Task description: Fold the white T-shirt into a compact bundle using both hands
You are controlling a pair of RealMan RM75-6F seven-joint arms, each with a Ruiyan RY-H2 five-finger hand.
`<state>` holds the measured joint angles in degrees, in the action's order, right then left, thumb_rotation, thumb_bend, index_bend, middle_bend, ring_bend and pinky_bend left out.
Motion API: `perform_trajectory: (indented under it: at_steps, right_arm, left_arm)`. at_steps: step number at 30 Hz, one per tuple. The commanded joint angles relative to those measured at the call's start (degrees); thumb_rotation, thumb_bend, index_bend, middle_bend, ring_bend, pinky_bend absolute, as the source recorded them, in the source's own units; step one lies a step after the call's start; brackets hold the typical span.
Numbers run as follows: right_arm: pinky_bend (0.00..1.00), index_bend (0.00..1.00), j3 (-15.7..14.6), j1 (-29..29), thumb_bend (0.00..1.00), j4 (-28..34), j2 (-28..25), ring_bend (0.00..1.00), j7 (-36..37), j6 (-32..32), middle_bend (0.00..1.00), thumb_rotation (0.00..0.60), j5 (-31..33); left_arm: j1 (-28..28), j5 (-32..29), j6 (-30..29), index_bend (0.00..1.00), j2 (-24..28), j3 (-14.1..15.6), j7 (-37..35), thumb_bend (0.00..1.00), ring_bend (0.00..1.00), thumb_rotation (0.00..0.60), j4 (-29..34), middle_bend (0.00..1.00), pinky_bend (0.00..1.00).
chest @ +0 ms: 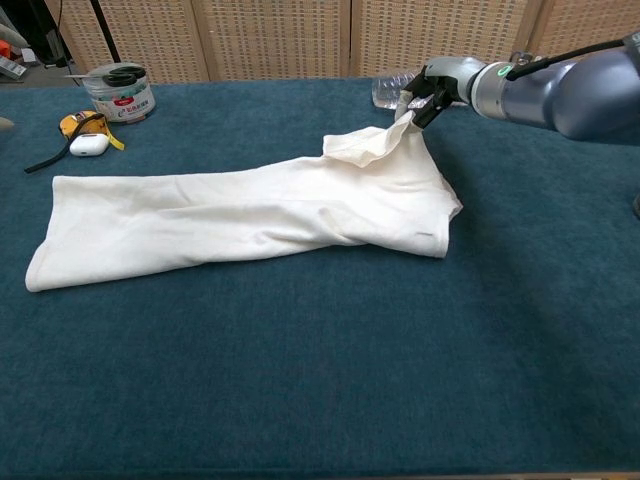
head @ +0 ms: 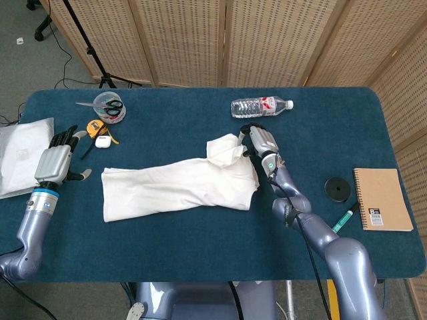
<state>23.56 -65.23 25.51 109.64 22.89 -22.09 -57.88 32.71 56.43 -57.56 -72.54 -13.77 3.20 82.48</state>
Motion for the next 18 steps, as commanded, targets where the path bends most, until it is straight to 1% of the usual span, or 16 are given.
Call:
perform_trajectory:
  at_steps: [1,2,3,4,5,6,7,8,10,14,15,18]
  right_arm:
    - [0.01,0.55,0.99,-2.54,1.0,-5.84,3.8,0.0,-1.14,1.34,0.19,0.6,0.85]
    - [0.01,0.48,1.26,-3.14,0.99,-7.68,4.79,0.0,-1.46,1.15,0.16,0.6,0.97]
    - [0.01,0.28,1.55,-3.56,0.84,-8.93,5.46,0.0,-1.63,1.14,0.08,0.6,1.15]
    - [0.01,0.15,1.95,-3.97,0.62,-10.03,6.01,0.0,-1.69,1.45,0.04,0.6,1.49]
    - [0.01,0.06,2.91,-4.5,0.42,-11.43,6.62,0.0,-1.62,2.32,0.01,0.6,2.47]
    - [0.01,0.0,3.94,-4.98,0.15,-12.44,7.07,0.0,-1.44,2.49,0.0,0.6,3.46]
    - [0.0,0.0,4.72,-5.45,0.02,-13.58,7.69,0.0,-1.73,2.01,0.0,0.6,4.16]
    - [0.0,0.0,5.15,-5.7,0.0,-14.33,8.15,0.0,-2.08,1.15,0.0,0.6,4.49]
    - [0.0,0.0,6.3,-6.28,0.0,-15.67,9.16,0.0,-2.93,-1.63,0.0,0.6,5.32]
    - [0.0,0.0,8.18,-7.13,0.0,-17.49,10.13,0.0,-6.02,-4.03,0.0,0.6,6.94]
    - [0.0,0.0,8.76,-7.28,0.0,-17.72,10.28,0.0,-7.31,-4.11,0.0,0.6,7.52]
    - [0.0,0.0,10.13,-7.2,0.0,-16.72,9.95,0.0,-7.84,-4.91,0.0,0.6,8.62]
  left_arm:
    - [0.0,-0.24,0.33,0.0,0.02,-0.05,-0.09,0.24,0.0,0.6,-0.17,0.0,0.0]
    - [0.01,-0.37,0.57,0.0,0.04,-0.08,-0.2,0.24,0.0,0.6,-0.31,0.0,0.0]
    - [0.02,-0.46,0.69,0.0,0.04,-0.08,-0.17,0.24,0.0,0.6,-0.48,0.0,0.0]
    - [0.05,-0.55,0.74,0.0,0.0,-0.09,-0.05,0.24,0.0,0.6,-0.71,0.0,0.0]
    - [0.06,-0.71,0.78,0.0,-0.07,-0.11,0.1,0.24,0.0,0.6,-0.99,0.0,0.0]
    - [0.08,-0.88,0.91,0.0,-0.1,-0.13,0.12,0.24,0.0,0.6,-1.21,0.0,0.0]
    - [0.09,-1.02,1.08,0.0,-0.12,-0.17,0.09,0.24,0.0,0.6,-1.41,0.0,0.0]
    - [0.1,-1.12,1.18,0.0,-0.13,-0.19,0.09,0.24,0.0,0.6,-1.6,0.0,0.0]
    - [0.09,-1.28,1.45,0.0,-0.16,-0.22,-0.02,0.24,0.0,0.6,-2.05,0.0,0.0]
    - [0.06,-1.26,1.78,0.0,-0.07,-0.27,-0.31,0.25,0.0,0.6,-2.27,0.0,0.0]
    - [0.01,-1.15,1.81,0.0,0.03,-0.29,-0.47,0.25,0.0,0.6,-2.14,0.0,0.0]
    - [-0.2,-0.75,1.43,0.0,0.17,-0.31,-0.67,0.25,0.0,0.6,-2.03,0.0,0.0]
